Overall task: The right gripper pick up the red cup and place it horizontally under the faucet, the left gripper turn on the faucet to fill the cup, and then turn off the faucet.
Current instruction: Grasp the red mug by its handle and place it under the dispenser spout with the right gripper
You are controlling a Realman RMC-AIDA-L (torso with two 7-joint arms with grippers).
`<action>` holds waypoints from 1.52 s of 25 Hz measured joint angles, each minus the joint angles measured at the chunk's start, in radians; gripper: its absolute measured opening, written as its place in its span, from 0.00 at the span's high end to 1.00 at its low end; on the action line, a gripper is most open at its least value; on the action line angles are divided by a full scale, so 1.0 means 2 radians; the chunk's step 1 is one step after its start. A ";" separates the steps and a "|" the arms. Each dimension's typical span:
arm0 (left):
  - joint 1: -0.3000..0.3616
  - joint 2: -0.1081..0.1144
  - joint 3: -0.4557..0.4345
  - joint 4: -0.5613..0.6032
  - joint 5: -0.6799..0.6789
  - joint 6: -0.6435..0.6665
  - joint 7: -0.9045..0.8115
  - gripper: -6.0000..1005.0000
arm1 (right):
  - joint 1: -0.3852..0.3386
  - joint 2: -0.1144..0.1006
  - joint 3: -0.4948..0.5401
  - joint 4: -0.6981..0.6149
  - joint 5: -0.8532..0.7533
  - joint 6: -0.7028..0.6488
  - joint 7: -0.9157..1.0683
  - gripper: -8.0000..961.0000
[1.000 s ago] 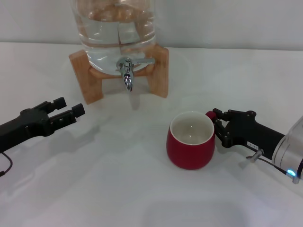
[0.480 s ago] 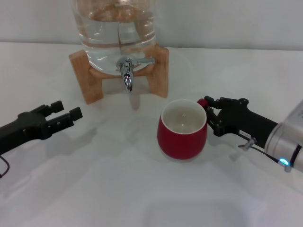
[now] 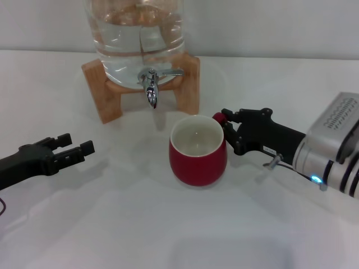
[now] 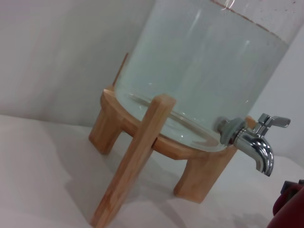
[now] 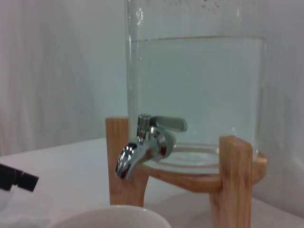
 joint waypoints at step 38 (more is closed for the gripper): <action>0.001 -0.004 0.000 0.000 0.000 -0.015 -0.002 0.12 | 0.126 0.003 -0.118 0.000 0.177 -0.170 -0.026 0.82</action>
